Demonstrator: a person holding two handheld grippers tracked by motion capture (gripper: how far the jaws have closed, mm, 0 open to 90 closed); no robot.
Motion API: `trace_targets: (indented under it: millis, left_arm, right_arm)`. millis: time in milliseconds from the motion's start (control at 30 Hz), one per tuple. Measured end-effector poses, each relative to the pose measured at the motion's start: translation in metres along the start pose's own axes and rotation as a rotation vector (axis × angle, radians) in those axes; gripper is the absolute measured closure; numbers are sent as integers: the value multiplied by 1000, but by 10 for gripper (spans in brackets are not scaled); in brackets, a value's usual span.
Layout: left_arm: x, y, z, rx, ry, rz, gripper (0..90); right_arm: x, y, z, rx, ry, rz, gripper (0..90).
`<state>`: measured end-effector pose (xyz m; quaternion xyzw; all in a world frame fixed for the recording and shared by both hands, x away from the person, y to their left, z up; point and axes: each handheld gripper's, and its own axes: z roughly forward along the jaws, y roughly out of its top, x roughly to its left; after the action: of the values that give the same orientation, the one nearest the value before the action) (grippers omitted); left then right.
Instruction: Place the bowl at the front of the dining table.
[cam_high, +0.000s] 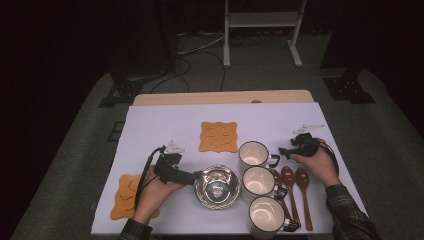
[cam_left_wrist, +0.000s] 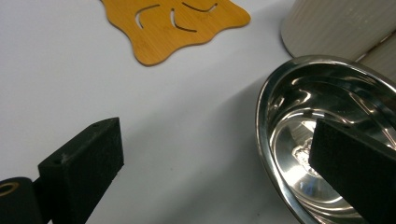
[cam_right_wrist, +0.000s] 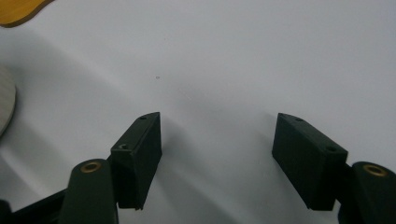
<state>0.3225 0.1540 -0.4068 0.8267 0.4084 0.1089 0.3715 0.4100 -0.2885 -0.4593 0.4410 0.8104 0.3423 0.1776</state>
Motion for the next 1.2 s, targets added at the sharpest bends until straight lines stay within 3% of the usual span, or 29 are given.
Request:
trace_targets:
  millis: [667,1200]
  left_arm:
    - [-22,-3,15,44,-29,42,24]
    - [-27,-9,27,80,-33,81,24]
  right_arm:
    - [0,0,0,1,-1,1,308]
    - [0,0,0,1,1,2,309]
